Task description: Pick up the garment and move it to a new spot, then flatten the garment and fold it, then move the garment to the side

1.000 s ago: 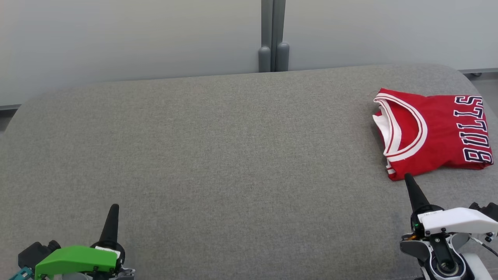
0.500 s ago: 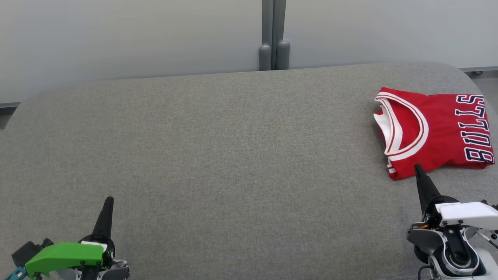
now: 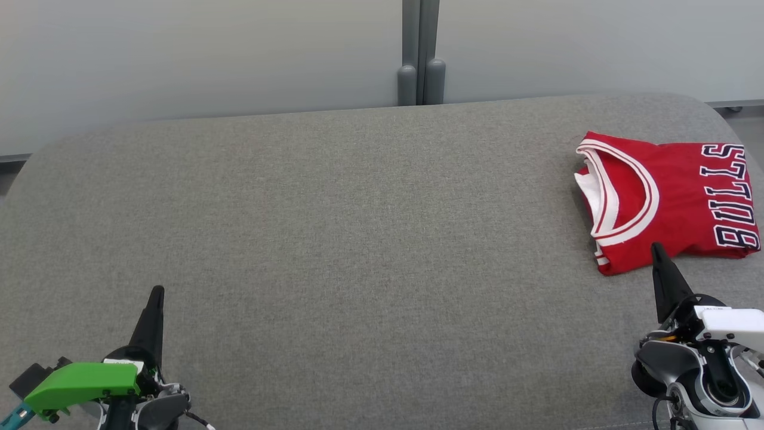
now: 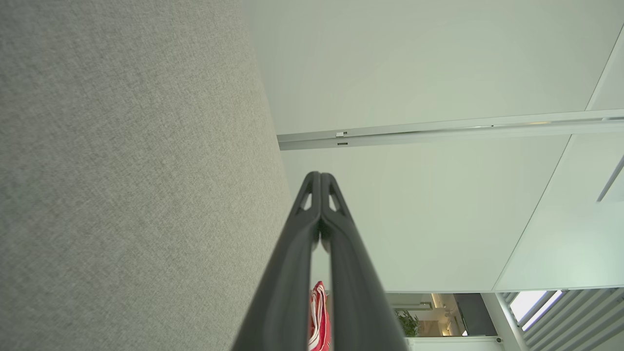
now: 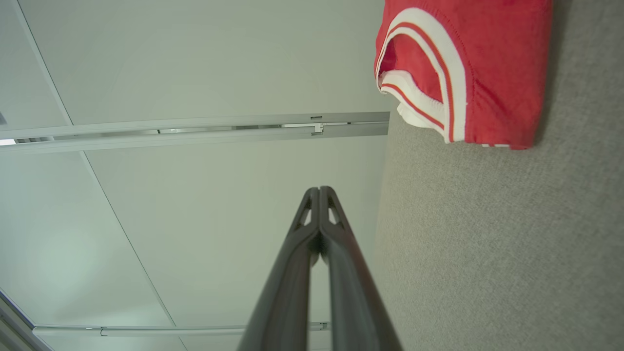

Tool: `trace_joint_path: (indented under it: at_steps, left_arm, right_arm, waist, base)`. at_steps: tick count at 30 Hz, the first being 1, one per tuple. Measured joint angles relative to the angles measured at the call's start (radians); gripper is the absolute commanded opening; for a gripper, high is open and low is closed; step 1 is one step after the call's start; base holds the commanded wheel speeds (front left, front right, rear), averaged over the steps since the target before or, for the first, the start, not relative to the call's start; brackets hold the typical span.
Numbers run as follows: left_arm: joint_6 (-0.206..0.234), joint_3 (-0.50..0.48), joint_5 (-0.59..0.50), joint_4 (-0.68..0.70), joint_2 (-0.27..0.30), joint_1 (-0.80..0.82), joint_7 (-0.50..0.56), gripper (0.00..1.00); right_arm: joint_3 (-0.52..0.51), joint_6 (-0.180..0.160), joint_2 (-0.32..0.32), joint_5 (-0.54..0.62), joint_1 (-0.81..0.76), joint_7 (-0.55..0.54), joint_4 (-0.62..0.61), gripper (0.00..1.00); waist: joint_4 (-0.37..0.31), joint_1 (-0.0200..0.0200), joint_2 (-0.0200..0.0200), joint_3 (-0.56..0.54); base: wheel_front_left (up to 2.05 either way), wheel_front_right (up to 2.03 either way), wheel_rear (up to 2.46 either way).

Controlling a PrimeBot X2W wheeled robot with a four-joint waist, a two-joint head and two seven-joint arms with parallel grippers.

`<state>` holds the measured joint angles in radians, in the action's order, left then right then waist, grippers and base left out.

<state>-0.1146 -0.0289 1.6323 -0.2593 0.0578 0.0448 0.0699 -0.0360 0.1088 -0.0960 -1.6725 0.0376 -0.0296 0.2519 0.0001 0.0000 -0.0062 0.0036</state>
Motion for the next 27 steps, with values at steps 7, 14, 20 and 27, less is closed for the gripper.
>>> trace_joint_path:
  at_steps: [7, 14, 20, 27]
  left_arm:
    - [0.0, -0.001, 0.001, -0.007, 0.0, 0.002, 0.0, 0.0]
    - [0.0, -0.001, 0.001, -0.012, 0.0, 0.002, 0.0, 0.0]
    - [0.0, -0.001, 0.001, -0.014, 0.0, 0.002, 0.0, 0.0]
    - [0.0, -0.002, 0.001, -0.016, 0.0, 0.002, 0.0, 0.0]
  right_arm:
    - [-0.003, 0.005, 0.0, -0.001, 0.002, -0.002, 0.005, 0.0]
    - [-0.004, 0.005, 0.0, -0.001, 0.005, -0.002, 0.009, 0.0]
    - [-0.005, 0.005, 0.0, -0.001, 0.007, -0.002, 0.013, 0.0]
    - [-0.006, 0.005, 0.0, -0.001, 0.015, -0.007, 0.014, 0.0]
  waist:
    - [0.0, 0.0, 0.0, 0.0]
    - [0.0, 0.0, 0.0, 0.0]
    - [0.0, 0.0, 0.0, 0.0]
    - [0.0, 0.0, 0.0, -0.001]
  base:
    - [0.0, 0.0, 0.0]
    - [0.0, 0.0, 0.0]
    - [0.0, 0.0, 0.0]
    - [0.0, 0.0, 0.0]
